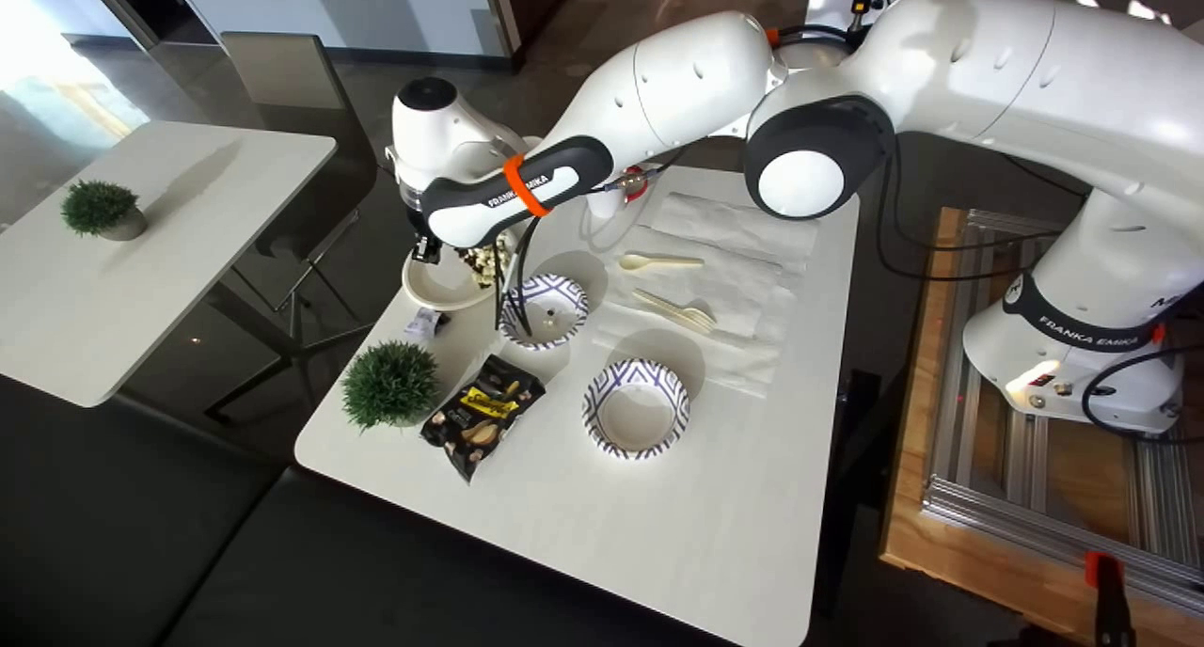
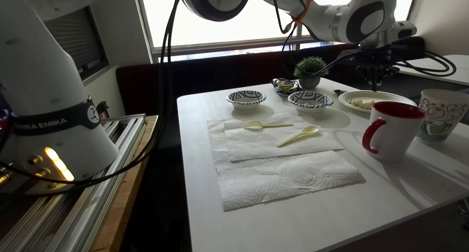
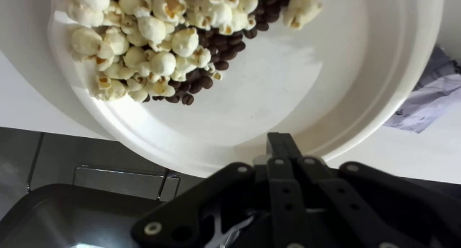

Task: Move the white plate forwards.

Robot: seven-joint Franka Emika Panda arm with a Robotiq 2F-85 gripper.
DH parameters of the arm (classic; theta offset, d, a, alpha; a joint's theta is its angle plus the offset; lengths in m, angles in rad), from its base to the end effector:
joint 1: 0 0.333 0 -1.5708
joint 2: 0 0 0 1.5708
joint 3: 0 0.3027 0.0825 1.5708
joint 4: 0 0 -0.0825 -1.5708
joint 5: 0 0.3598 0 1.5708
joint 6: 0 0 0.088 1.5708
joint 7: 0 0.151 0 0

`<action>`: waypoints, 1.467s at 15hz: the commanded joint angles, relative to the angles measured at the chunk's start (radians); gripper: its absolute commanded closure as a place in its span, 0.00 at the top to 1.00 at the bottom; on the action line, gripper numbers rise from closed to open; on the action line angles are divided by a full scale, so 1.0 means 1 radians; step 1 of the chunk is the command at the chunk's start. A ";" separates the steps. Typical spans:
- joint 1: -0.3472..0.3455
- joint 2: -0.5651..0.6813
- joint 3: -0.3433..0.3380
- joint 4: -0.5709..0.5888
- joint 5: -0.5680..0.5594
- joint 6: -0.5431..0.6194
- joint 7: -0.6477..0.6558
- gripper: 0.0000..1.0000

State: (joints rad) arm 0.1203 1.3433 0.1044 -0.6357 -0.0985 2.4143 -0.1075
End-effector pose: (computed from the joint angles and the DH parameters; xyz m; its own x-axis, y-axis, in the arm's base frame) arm 0.8097 0.1322 0.1557 0.8664 0.2645 0.4235 0.2764 -0.9604 0.0344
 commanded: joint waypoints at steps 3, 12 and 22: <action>-0.006 0.044 0.021 0.072 0.010 0.002 -0.041 0.02; -0.003 0.028 0.012 0.061 0.008 -0.078 -0.010 0.02; -0.002 0.009 0.005 0.024 0.000 -0.107 -0.004 0.03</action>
State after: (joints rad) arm 0.1183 1.3518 0.1096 -0.6117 -0.0986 2.3069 -0.1119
